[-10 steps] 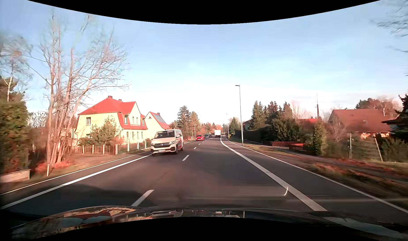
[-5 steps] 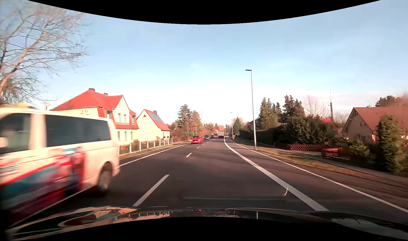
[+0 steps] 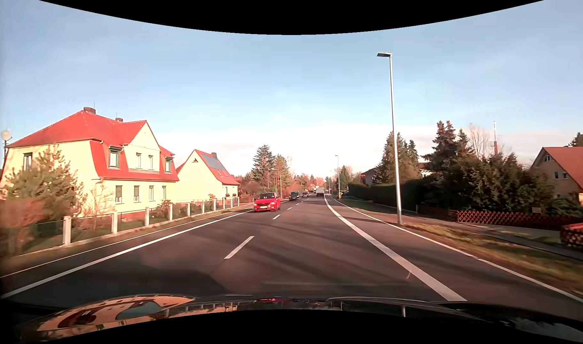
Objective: Follow the waypoints while adhering to traffic rules and regulations
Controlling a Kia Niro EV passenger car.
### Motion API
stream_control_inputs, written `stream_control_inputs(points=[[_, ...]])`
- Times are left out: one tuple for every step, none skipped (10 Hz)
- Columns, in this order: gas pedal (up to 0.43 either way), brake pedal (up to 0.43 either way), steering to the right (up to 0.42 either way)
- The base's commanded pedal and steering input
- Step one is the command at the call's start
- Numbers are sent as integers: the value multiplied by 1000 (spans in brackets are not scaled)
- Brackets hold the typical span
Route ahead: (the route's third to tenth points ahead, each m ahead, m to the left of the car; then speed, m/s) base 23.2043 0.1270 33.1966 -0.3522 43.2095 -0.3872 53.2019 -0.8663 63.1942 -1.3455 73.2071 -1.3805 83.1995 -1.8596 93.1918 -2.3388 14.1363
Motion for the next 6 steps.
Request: stream_control_inputs(points=[[118,0,-4],[118,0,-3],[118,0,-1],[118,0,0],[118,0,1],[118,0,3]])
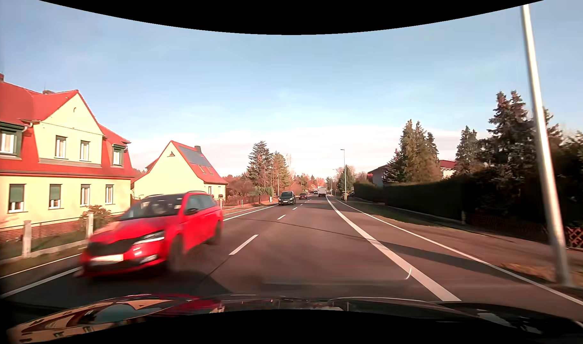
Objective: Follow the waypoints while adhering to traffic rules and regulations
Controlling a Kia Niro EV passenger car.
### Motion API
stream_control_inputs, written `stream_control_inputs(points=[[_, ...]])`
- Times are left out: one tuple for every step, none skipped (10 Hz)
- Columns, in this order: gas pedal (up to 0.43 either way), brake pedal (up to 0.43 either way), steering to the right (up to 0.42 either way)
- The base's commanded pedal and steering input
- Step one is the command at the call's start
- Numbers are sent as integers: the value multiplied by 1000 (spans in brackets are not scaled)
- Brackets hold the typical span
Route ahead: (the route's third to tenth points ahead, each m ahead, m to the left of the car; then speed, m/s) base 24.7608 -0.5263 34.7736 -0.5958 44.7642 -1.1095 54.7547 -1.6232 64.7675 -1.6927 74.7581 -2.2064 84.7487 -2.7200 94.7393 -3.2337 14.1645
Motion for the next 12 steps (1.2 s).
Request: stream_control_inputs(points=[[118,0,5],[118,0,5],[118,0,7],[118,0,8],[118,0,9],[118,0,9],[118,0,9],[118,0,9],[118,0,9],[118,0,10],[118,0,9],[118,0,10]])
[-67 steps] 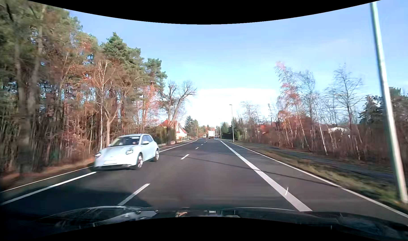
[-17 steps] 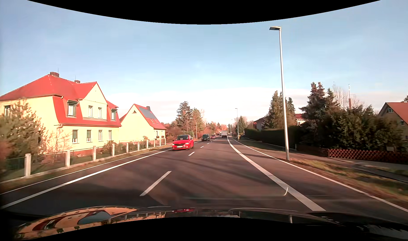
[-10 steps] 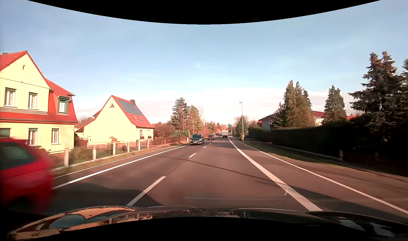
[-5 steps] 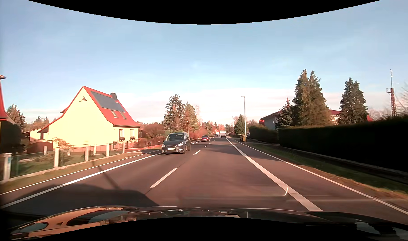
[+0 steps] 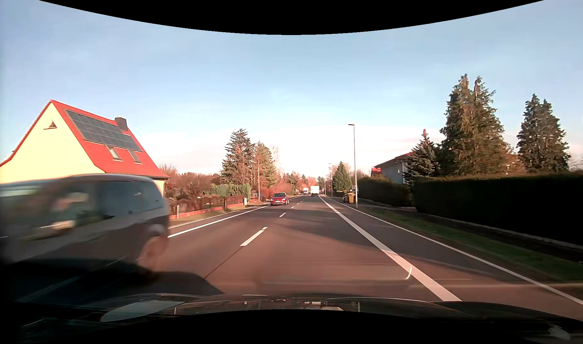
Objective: Follow the waypoints while adhering to traffic rules and regulations
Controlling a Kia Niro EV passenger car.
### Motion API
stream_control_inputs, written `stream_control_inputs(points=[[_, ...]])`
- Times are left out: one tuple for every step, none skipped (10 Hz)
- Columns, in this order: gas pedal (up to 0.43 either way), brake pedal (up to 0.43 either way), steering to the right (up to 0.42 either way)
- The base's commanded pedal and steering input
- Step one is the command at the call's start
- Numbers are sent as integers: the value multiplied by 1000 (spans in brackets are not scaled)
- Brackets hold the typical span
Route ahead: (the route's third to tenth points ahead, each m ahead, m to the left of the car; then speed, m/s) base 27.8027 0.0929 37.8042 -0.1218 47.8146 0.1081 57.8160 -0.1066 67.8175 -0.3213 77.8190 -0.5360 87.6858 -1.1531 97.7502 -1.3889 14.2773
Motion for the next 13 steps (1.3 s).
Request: stream_control_inputs(points=[[118,0,10],[118,0,9],[118,0,8],[118,0,6],[118,0,5],[118,0,5],[118,0,4],[118,0,3],[118,0,2],[110,0,1],[110,0,1],[110,0,1],[110,0,1]])
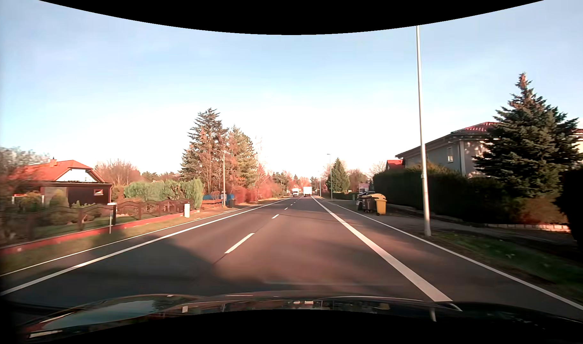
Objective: Follow the waypoints while adhering to traffic rules and regulations
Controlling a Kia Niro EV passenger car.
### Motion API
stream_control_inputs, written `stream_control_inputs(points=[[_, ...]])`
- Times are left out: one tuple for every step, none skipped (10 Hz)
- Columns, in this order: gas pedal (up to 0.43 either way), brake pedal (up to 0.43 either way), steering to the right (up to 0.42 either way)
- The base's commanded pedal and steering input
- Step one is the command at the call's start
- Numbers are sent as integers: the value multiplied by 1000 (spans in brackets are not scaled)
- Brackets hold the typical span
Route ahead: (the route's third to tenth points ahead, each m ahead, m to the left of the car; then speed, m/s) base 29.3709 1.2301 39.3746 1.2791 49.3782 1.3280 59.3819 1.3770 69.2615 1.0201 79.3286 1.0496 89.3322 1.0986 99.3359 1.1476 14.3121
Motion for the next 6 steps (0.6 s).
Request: stream_control_inputs(points=[[110,0,1],[110,0,1],[110,0,1],[110,0,0],[110,0,-1],[110,0,-1]])
